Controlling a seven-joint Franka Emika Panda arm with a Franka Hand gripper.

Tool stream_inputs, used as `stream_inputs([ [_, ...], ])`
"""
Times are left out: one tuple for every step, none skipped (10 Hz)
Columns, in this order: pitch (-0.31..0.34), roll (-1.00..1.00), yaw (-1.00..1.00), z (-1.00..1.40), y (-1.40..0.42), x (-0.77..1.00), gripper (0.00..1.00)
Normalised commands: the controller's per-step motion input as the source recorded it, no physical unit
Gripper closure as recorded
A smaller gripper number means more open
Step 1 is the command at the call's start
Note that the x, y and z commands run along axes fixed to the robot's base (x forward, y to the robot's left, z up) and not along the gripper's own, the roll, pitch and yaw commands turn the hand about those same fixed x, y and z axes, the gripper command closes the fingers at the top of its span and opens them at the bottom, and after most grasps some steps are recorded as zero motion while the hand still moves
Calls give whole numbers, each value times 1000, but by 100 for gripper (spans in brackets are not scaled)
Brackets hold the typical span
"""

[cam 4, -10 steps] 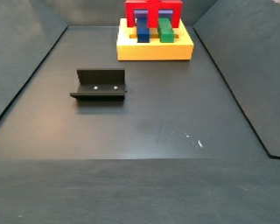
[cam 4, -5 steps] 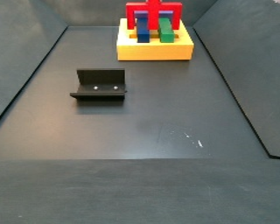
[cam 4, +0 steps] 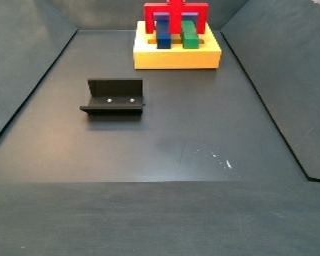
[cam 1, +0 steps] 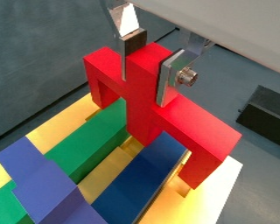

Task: Pick up the red object. Move up. Move to above the board. Insert the red object.
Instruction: Insert the red object.

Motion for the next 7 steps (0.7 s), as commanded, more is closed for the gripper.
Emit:
stream_inputs([
  [-61,0,0,0,0,-106,100],
  [-53,27,0,-17,-26,-34,100],
  [-36,24,0,-83,-51,20,100],
  [-7,21,6,-117,-54,143,100],
  [-20,37,0,-146,-60,94,100],
  [-39,41,0,-197,-71,114,100],
  [-40,59,0,-243,-57,134,100],
])
